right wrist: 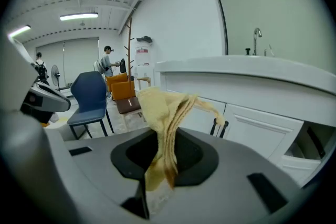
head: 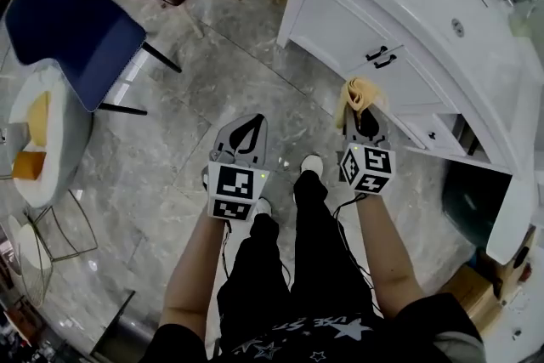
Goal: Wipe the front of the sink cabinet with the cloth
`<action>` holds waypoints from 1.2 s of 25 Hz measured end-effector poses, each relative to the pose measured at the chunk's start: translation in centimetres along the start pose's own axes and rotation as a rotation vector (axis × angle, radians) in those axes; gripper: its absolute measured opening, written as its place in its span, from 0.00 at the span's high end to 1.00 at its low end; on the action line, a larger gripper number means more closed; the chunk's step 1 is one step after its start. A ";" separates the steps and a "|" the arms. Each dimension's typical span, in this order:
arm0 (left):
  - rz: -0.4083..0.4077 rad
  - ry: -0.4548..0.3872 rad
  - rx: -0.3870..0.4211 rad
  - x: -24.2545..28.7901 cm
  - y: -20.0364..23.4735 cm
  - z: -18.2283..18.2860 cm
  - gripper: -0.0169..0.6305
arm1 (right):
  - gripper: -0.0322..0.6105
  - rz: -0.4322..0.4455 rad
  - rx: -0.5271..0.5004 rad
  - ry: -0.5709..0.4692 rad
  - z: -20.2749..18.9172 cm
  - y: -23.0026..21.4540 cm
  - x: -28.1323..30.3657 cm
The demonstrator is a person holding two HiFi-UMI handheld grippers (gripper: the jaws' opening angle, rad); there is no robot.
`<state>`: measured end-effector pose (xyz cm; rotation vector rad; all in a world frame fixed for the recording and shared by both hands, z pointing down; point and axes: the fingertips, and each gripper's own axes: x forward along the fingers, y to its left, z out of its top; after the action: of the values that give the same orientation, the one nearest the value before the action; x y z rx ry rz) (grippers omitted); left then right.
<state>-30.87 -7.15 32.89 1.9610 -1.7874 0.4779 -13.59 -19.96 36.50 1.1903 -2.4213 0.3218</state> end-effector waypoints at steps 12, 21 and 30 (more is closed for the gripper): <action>-0.008 -0.007 0.020 -13.3 -2.9 3.4 0.95 | 0.82 0.074 -0.045 -0.019 8.0 6.2 -11.9; 0.167 -0.043 -0.021 -16.7 -10.0 6.3 0.95 | 0.82 0.239 -0.083 -0.100 11.9 2.7 -17.7; 0.356 -0.126 -0.071 -19.9 -22.1 8.7 0.95 | 0.82 0.421 -0.184 -0.154 11.1 -6.6 -25.9</action>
<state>-11.34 6.40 12.97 1.6621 -2.2153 0.4020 2.81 -10.13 14.74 0.6417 -2.7582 0.1268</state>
